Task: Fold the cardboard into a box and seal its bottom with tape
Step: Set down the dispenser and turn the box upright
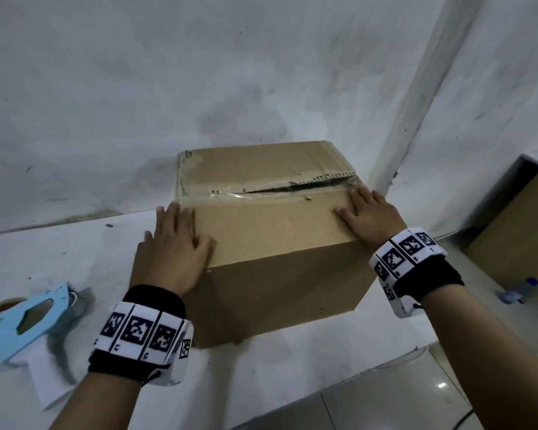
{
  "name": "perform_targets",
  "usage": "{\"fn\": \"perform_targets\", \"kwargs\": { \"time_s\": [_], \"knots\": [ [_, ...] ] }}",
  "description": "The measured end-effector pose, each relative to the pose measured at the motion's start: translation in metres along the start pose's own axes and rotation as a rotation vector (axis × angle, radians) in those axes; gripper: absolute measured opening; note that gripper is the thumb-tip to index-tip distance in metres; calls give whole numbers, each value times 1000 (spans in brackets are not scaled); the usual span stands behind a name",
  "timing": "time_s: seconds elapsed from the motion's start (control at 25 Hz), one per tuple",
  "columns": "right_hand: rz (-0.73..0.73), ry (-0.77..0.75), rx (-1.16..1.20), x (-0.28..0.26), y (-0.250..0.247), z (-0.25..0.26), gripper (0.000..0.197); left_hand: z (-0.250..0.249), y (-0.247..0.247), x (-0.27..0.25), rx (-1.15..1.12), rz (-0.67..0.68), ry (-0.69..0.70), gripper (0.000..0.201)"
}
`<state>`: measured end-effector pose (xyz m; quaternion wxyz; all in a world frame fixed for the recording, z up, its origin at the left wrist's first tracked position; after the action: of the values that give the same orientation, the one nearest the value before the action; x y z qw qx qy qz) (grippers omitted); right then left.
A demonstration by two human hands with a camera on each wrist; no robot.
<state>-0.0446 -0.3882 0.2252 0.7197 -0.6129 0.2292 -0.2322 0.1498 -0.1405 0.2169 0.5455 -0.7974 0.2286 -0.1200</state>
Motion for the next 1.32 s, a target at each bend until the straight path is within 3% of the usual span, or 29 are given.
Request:
{"fn": "perform_targets", "kwargs": {
  "time_s": [0.12,0.28,0.36,0.44,0.6,0.72,0.88,1.04,1.2,1.32],
  "knots": [
    [-26,-70,68,4,-6,-7,64,-11,2,-6,202,-22,14,59],
    [-67,-164,279,18,-22,-30,55,-46,15,-23,217,3,42,68],
    [-48,-215,163,29,-25,-45,69,-76,28,-28,188,0,66,70],
    [60,-313,37,38,-17,-52,78,-108,39,-31,173,10,100,72],
    [139,-498,58,47,-13,-59,70,-182,70,-48,240,75,275,80],
    [156,-564,-83,49,-17,-63,61,-217,92,-59,287,16,343,83],
    [179,-620,-251,52,-16,-57,52,-230,101,-64,212,-105,296,82],
    [115,-772,-85,54,-16,-56,54,-234,100,-70,222,-240,305,89],
    [188,-797,-164,59,-13,-59,55,-231,104,-63,295,-173,303,107],
    [191,-767,-148,65,-7,-57,53,-230,103,-60,402,-229,318,109]
  ]
}}
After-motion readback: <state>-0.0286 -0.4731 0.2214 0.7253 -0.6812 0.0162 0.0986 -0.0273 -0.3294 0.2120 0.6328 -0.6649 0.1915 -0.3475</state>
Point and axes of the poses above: each hand's wrist, its own x-axis towards the middle knuckle, its own y-axis out of the palm, z = x × y, the point moved 4 cm from there along x, towards the middle knuckle, and after that the axes turned 15 degrees about -y, right-handed, at the moved point
